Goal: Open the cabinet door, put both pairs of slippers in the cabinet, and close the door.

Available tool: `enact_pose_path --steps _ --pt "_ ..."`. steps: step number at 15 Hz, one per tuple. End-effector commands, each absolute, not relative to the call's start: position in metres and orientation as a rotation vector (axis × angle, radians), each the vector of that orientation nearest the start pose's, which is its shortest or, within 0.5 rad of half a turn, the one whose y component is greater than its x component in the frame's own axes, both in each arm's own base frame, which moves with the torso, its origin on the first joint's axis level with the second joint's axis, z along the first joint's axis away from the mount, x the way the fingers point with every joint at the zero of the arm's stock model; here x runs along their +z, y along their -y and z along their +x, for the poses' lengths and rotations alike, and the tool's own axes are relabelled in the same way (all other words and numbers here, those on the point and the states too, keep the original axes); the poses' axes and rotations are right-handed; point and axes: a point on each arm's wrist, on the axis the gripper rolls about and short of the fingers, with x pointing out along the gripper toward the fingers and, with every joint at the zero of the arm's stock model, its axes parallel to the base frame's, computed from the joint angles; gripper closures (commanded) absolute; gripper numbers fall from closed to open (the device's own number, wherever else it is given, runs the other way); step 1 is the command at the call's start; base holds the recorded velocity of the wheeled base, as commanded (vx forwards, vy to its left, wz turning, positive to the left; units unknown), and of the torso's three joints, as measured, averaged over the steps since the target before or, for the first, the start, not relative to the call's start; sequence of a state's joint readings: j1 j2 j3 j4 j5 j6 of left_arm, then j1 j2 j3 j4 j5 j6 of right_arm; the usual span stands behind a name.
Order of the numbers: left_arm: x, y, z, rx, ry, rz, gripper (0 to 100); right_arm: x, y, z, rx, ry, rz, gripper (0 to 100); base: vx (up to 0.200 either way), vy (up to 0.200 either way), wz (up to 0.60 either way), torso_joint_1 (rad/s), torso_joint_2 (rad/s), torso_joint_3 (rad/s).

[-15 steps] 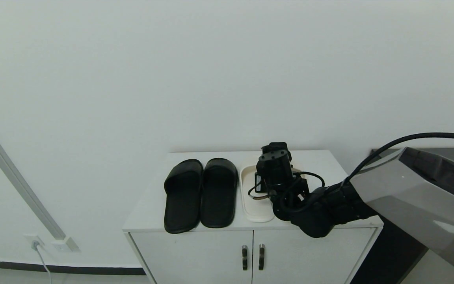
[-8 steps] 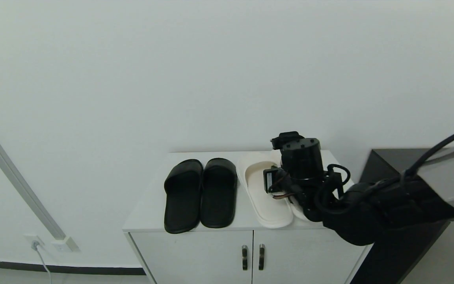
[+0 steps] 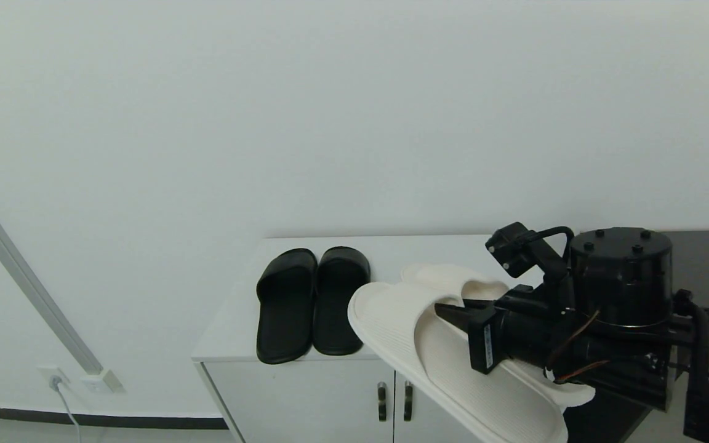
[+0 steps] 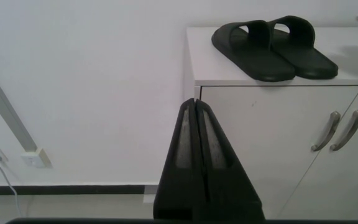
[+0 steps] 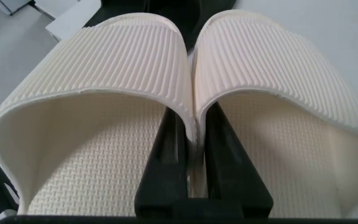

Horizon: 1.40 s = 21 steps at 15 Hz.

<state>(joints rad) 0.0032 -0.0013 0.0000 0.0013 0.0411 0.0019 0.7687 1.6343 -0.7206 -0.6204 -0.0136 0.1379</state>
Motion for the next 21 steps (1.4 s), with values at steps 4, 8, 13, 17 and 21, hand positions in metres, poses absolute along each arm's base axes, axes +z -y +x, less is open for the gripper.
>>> enact_pose_path --steps 4,8,13,17,21 --pt "0.075 -0.001 -0.023 0.044 -0.002 0.002 100 0.182 -0.192 0.193 0.751 -0.317 0.02 100 0.0 0.0 0.0 0.0 0.0 0.0" --pt "0.075 -0.001 -0.023 0.044 -0.001 -0.002 100 0.179 -0.193 0.189 0.76 -0.326 0.012 100 -0.05 0.0 0.0 0.001 0.0 0.002" --pt "0.075 -0.001 -0.023 0.044 0.0 -0.002 100 0.176 -0.192 0.188 0.763 -0.332 -0.004 100 -0.2 0.0 0.0 -0.001 0.0 0.007" --pt "0.075 -0.001 -0.023 0.044 0.0 -0.008 100 0.173 -0.188 0.184 0.768 -0.327 -0.041 100 0.0 0.0 0.0 0.0 0.0 0.0" --pt "0.075 -0.001 -0.023 0.046 0.0 -0.012 100 0.172 -0.187 0.178 0.783 -0.328 -0.045 100 0.0 0.0 0.0 0.0 0.0 0.0"
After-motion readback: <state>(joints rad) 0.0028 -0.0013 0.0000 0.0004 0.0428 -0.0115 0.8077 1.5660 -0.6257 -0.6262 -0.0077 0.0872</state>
